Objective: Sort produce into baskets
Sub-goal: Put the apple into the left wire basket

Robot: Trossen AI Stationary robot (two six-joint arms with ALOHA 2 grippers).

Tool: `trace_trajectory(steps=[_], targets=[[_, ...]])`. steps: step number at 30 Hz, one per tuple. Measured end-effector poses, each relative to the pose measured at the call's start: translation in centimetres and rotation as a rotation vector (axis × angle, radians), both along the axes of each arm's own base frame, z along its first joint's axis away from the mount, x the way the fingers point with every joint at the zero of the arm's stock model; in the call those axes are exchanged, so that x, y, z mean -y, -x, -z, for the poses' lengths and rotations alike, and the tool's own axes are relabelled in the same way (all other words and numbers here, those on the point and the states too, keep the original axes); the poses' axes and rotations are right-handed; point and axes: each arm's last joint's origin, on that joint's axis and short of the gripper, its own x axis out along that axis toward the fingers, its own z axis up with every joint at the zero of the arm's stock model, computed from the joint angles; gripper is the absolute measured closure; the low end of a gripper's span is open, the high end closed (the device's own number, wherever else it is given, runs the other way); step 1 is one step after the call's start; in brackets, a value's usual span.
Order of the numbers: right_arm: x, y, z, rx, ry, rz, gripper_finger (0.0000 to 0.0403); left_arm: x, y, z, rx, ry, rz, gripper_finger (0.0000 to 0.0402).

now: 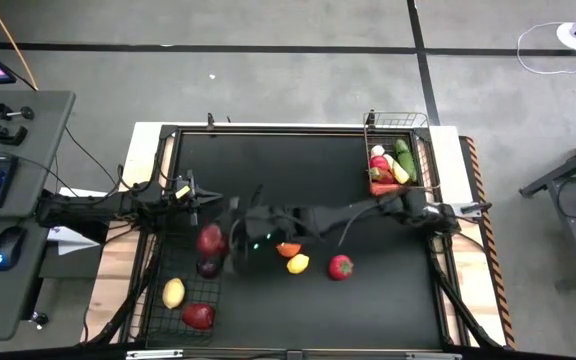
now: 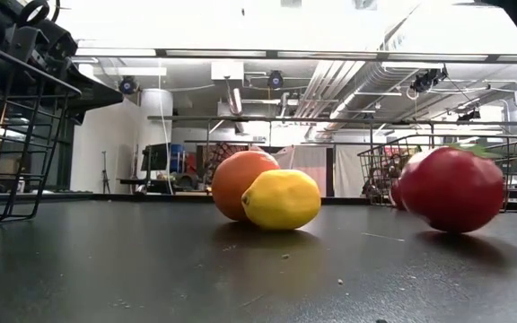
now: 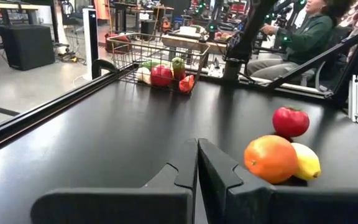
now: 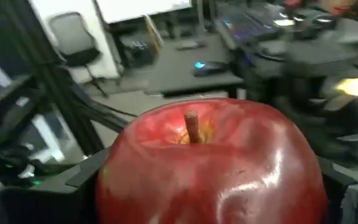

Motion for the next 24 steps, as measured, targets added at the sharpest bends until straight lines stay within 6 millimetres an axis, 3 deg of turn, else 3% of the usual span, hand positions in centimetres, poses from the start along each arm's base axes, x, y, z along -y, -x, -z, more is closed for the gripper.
trace_trajectory(steps=[6,8,12,18,24], targets=[[-3.0,-2.8,6.7,0.030,-0.039,-0.103,0.0063,0.0,0.0,0.0,-0.001,0.000,0.000,0.0401],[-3.6,-3.5,8.1,0.088,-0.046,-0.112,0.0063,0.0,0.0,0.0,-0.001,0.000,-0.001,0.0401],[-4.1,-4.0,9.2,0.160,-0.049,-0.120,0.0063,0.0,0.0,0.0,-0.001,0.000,0.000,0.0401],[-3.6,-4.6,11.8,0.085,-0.042,-0.107,0.0062,0.0,0.0,0.0,-0.001,0.000,0.000,0.0401],[-2.6,-4.9,11.8,0.093,-0.119,-0.075,0.0062,0.0,0.0,0.0,-0.001,0.000,-0.001,0.0401]])
